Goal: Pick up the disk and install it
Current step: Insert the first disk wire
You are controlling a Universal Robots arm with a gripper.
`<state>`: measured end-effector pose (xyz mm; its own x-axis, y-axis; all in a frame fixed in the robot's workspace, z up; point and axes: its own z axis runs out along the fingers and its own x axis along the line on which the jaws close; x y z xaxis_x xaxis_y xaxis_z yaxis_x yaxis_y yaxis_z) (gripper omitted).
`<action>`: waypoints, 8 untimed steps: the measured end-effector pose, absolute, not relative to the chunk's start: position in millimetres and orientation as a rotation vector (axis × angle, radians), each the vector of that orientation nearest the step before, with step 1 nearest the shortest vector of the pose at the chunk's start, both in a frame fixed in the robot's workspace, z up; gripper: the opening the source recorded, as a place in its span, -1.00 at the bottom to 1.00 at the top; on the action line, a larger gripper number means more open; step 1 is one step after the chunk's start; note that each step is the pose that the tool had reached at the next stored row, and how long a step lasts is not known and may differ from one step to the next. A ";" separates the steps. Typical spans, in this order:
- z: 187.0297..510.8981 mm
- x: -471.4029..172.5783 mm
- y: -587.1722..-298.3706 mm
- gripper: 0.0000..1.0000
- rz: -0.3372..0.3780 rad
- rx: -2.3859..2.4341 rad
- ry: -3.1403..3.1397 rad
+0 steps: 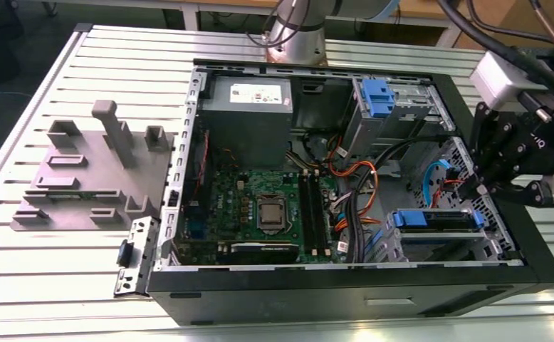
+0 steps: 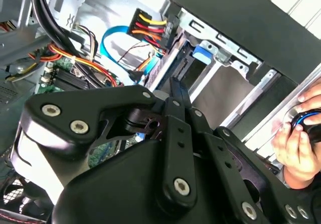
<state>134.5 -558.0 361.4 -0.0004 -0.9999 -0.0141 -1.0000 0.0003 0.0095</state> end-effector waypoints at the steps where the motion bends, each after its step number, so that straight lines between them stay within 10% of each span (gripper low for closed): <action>1: 361.4 135.8 -556.6 -0.79 0.024 -2.220 2.220; 8: 361.4 148.7 -549.4 -0.79 0.025 -2.230 2.231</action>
<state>148.7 -549.4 361.4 -0.0005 -1.0000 -0.0023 -0.9998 0.0004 0.0206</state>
